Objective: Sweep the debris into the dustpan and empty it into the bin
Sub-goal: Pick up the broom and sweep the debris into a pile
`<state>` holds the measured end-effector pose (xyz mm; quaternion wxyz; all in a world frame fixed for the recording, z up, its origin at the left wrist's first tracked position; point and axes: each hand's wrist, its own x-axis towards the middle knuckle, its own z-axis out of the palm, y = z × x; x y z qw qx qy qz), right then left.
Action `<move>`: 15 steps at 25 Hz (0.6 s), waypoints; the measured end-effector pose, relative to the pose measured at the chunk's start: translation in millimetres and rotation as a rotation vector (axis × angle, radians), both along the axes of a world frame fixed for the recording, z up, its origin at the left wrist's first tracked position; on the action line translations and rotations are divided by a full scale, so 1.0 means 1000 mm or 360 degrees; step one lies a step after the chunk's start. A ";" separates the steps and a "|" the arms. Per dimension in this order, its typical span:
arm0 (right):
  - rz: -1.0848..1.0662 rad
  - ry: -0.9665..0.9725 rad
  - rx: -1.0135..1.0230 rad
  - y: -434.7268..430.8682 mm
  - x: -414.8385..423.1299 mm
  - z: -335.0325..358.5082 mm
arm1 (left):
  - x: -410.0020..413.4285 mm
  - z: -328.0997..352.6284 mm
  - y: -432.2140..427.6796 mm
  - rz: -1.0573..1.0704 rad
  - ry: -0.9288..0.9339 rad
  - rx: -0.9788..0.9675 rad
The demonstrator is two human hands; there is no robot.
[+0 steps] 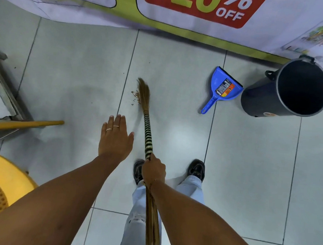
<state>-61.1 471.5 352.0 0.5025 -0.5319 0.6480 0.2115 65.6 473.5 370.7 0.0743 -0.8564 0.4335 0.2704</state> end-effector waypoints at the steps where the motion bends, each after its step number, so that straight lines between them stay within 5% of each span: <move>1: -0.0017 -0.0017 -0.0098 -0.002 -0.006 0.009 | -0.001 0.005 -0.007 -0.0005 0.0001 -0.0002; 7: 0.0053 0.0061 -0.0538 -0.131 -0.024 0.017 | -0.023 0.015 -0.083 0.0061 0.0072 -0.0178; 15: 0.0609 0.0247 -0.0331 -0.331 -0.009 -0.023 | -0.036 -0.016 -0.207 0.0323 0.0063 -0.0204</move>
